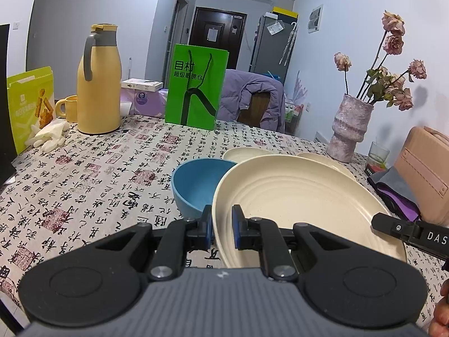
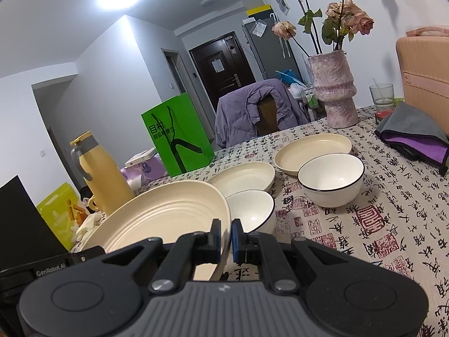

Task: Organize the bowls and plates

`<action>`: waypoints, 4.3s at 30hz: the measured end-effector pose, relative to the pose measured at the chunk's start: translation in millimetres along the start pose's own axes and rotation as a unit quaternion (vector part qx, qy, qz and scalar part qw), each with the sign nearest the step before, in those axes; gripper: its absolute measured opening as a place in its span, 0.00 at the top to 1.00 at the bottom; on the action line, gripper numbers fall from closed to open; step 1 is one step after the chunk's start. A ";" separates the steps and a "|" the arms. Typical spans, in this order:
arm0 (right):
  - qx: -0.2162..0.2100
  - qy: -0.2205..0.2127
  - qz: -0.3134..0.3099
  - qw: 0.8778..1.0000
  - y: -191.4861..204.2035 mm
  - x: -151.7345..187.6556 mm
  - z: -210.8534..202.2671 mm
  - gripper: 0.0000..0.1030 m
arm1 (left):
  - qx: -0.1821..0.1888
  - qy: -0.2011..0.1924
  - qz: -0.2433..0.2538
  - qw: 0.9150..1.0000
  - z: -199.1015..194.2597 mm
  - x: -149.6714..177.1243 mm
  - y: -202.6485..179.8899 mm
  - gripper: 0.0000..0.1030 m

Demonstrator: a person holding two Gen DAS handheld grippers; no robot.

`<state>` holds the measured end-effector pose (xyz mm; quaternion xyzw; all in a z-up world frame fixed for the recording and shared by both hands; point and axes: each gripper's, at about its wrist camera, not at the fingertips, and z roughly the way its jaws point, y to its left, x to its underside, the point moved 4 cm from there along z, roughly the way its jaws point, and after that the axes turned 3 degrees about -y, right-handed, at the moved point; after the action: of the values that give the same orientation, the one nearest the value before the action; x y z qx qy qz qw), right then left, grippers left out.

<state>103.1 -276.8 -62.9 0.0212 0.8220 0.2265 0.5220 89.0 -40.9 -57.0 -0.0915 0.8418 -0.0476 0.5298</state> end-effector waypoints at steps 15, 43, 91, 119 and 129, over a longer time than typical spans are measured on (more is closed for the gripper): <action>0.003 0.009 0.004 1.000 -3.3 11.3 -4.5 0.92 | 0.002 0.007 0.007 1.000 -1.5 10.1 1.6 0.87; 0.015 0.041 0.020 0.999 -18.2 37.1 2.6 0.92 | 0.004 0.038 0.021 0.999 8.4 35.5 2.0 0.87; 0.043 0.093 0.018 0.995 -46.6 72.0 42.4 0.92 | -0.005 0.106 0.028 0.994 60.8 74.9 3.0 0.86; 0.034 0.104 0.010 0.994 -49.1 76.7 46.5 0.88 | 0.010 0.107 0.018 0.994 63.3 80.4 7.2 0.85; 0.022 0.089 0.009 0.996 -46.5 71.5 41.9 0.79 | 0.013 0.085 0.018 0.996 55.8 70.3 8.6 0.63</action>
<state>116.4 -284.4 -156.7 0.0198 0.8700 0.2138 0.4439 108.7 -46.0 -144.8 -0.0649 0.8844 -0.0567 0.4586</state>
